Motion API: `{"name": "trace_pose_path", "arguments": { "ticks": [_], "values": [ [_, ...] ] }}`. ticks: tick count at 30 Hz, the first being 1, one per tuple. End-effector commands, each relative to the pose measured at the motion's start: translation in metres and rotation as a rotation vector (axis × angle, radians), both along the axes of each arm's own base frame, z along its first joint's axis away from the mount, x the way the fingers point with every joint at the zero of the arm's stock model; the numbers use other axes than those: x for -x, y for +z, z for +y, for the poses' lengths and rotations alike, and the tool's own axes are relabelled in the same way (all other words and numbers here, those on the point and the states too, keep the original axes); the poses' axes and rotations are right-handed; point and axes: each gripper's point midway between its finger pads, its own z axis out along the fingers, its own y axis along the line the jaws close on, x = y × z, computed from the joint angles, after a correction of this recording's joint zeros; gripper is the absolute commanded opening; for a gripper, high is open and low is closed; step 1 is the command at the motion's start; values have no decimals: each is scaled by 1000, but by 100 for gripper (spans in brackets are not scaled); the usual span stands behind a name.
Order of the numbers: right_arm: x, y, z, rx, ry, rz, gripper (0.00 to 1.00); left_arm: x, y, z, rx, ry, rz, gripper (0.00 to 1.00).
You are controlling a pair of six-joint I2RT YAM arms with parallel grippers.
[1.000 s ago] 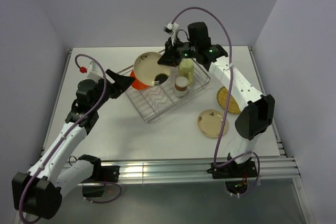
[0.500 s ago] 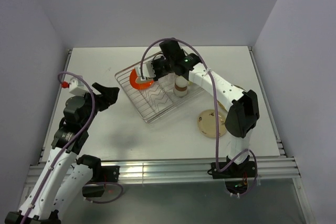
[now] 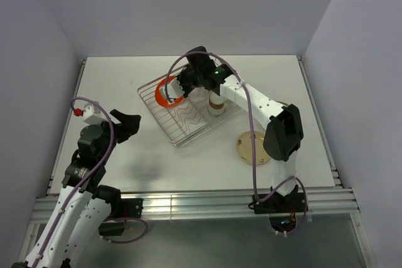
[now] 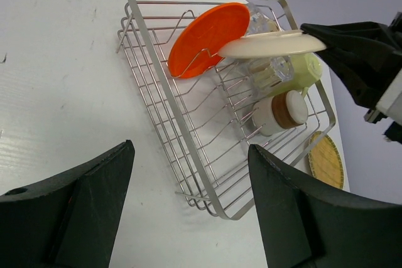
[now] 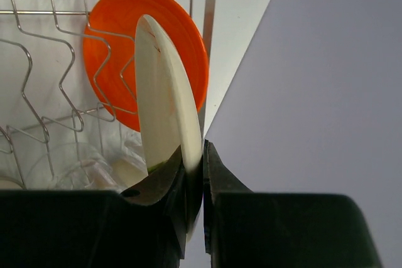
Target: Load the mixed dishes into the dish rack
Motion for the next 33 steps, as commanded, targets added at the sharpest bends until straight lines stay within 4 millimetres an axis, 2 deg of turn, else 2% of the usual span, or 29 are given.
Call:
{"name": "trace_pose_path", "arguments": {
  "ticks": [1, 12, 18, 24, 33],
  "values": [
    [-5, 19, 16, -26, 30, -68, 0, -1, 4, 4, -22, 11, -21, 79],
    [-4, -10, 19, 15, 22, -7, 0, -2, 1, 2, -21, 5, -18, 80],
    [-10, -25, 24, 35, 11, 23, 2, -3, 0, 0, -21, -6, -10, 80],
    [-11, -36, 28, 42, 16, 45, 10, -2, 0, 2, -22, 7, -13, 80],
    [-13, -40, 29, 28, -8, 60, 36, -3, 2, 1, -20, 4, -17, 80]
  ]
}}
